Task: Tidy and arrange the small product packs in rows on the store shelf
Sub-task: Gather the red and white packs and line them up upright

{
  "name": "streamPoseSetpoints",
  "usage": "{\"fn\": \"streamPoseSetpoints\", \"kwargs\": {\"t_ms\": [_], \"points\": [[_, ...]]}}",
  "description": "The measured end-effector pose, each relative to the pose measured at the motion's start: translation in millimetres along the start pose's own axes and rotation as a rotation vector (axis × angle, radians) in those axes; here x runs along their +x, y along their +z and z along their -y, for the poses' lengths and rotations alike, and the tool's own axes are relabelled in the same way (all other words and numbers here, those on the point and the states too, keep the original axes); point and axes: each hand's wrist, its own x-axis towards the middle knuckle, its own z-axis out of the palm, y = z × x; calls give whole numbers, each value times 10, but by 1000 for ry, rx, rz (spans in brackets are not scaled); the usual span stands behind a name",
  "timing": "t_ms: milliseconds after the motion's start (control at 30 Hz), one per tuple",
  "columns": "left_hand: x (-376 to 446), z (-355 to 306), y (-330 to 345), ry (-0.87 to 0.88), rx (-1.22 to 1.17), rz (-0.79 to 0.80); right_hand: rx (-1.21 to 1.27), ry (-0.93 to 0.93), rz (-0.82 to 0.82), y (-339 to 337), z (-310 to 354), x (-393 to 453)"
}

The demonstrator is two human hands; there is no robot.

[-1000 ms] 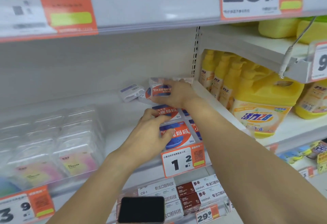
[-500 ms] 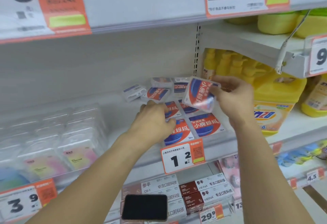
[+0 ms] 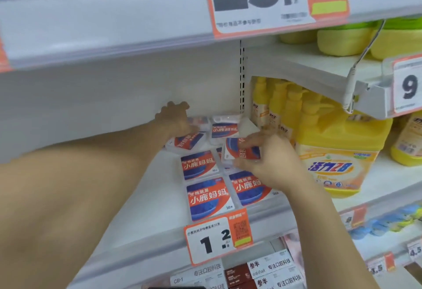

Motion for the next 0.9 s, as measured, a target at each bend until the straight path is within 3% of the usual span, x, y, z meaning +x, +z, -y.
{"fn": "streamPoseSetpoints", "kwargs": {"t_ms": [133,333,433,700,800,900], "points": [[115,82,63,32,-99,132,8,55,119,-40,10,19],[22,124,-128,148,-259,18,146,140,14,9,111,30],[-107,168,-321,268,-198,-8,278,211,4,-4,129,32],[-628,242,-595,294,-294,299,470,180,-182,-3,152,-4],[-751,226,-559,280,-143,211,578,180,-283,9,141,19],[-904,189,-463,253,68,296,725,218,-377,-1,108,54]]}}
